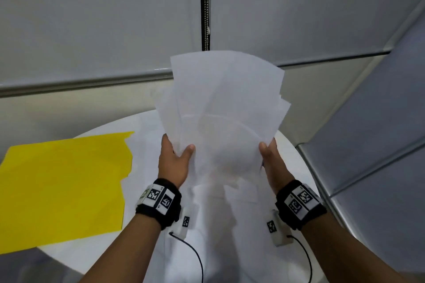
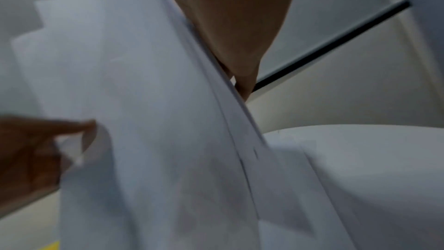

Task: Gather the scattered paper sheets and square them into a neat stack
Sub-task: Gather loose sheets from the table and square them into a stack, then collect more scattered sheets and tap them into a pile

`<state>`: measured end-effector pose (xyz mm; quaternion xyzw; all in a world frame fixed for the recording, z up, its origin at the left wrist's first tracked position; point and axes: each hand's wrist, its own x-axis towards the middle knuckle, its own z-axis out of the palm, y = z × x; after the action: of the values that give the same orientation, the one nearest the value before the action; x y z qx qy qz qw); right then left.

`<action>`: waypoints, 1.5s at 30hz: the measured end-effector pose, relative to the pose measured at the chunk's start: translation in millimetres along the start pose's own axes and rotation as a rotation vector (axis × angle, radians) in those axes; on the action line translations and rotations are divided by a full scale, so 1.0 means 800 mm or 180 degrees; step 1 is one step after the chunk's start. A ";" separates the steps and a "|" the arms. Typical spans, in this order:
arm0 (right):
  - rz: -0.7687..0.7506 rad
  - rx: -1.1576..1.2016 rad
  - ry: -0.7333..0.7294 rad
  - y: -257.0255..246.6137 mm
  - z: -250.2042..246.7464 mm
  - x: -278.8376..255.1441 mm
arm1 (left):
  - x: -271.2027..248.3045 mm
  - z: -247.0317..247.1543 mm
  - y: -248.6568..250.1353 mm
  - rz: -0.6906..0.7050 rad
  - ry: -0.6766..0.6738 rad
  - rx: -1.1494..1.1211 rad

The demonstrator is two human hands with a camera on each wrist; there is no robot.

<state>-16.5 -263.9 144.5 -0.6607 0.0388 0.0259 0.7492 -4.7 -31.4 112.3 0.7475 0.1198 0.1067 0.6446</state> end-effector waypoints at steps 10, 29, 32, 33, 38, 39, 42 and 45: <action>-0.0044 -0.1150 0.0707 0.031 0.009 -0.005 | -0.011 -0.014 -0.001 -0.0230 0.0010 -0.0107; -0.0031 -0.0750 0.0780 0.048 -0.003 -0.015 | -0.008 -0.003 0.012 -0.0494 -0.0498 -0.0503; -0.0004 -0.0639 0.0676 0.046 0.000 -0.018 | -0.013 -0.005 0.005 -0.0619 -0.0494 -0.0493; 0.0028 -0.0698 0.0624 0.048 0.001 -0.019 | -0.016 -0.006 0.001 -0.0679 -0.0560 -0.0421; 0.0049 -0.1017 0.0561 0.064 -0.002 -0.020 | -0.028 -0.006 -0.008 -0.0813 -0.0618 -0.0068; 0.0079 -0.1055 0.0493 0.066 -0.002 -0.022 | -0.030 -0.006 -0.008 -0.0866 -0.0583 -0.0069; 0.0019 -0.1018 0.0568 0.064 -0.004 -0.019 | -0.035 -0.007 -0.005 -0.0854 -0.0475 -0.0130; 0.0116 -0.0821 0.0534 0.068 -0.007 -0.019 | -0.041 -0.011 -0.009 -0.0861 -0.0439 -0.0126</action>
<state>-36.8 -262.1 91.7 -0.7505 0.1096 -0.0110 0.6517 -38.9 -32.6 106.1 0.7172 0.1727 -0.0304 0.6744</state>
